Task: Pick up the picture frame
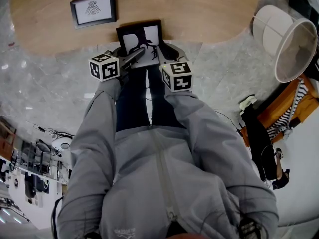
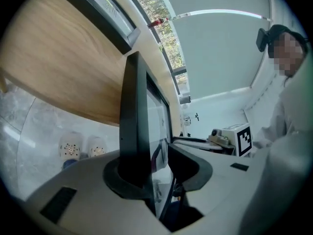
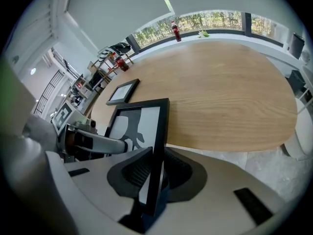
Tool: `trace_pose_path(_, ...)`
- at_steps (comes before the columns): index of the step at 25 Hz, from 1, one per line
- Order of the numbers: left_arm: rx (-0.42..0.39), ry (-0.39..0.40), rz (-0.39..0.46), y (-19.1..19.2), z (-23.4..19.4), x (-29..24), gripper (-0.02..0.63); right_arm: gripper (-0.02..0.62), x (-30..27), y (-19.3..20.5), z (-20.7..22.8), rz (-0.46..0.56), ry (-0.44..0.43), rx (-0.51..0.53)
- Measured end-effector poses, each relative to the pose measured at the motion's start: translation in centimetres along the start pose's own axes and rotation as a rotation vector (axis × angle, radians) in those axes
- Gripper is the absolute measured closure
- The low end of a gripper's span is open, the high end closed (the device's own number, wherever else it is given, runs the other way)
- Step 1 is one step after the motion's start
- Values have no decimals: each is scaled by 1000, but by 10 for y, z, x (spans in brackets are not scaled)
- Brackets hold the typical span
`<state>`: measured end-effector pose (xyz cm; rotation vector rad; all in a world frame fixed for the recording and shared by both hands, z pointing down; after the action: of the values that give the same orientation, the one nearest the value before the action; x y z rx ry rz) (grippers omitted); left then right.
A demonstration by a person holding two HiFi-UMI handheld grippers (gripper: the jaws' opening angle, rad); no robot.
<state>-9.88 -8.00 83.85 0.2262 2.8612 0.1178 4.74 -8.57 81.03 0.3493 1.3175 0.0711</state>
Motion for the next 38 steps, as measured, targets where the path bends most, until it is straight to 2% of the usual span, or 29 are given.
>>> trace_pose_path(4, 1, 30, 10, -1, 11, 0, 512, 511, 5, 1, 0, 0, -3, -6)
trace_pose_path(9, -32, 57, -5, -8, 40, 1, 565, 512, 23, -10, 1, 5, -1, 0)
trace_pose_path(16, -100, 69, -29, -25, 98, 7, 580, 512, 67, -37, -2, 39, 3, 17)
trace_pose_path(23, -161, 39, -4, -45, 176, 28, 581, 512, 136, -73, -17, 91, -6, 33)
trace_pose_path(30, -253, 36, 44, -69, 264, 49, 581, 512, 216, -116, -32, 185, -14, 81)
trace_pose_path(38, -353, 37, 19, -93, 343, 66, 582, 512, 289, -149, -44, 278, -9, 97)
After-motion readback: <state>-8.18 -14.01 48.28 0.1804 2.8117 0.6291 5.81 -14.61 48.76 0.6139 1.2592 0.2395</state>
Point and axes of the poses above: the fingertips, and each gripper's own axes: x backward along the fingers, z to its right, y out of its underside, the point moved 6 cm from there along x, backward along the fingers, and after that the axes turned 12 degrees about y, right-handed, at the moved point
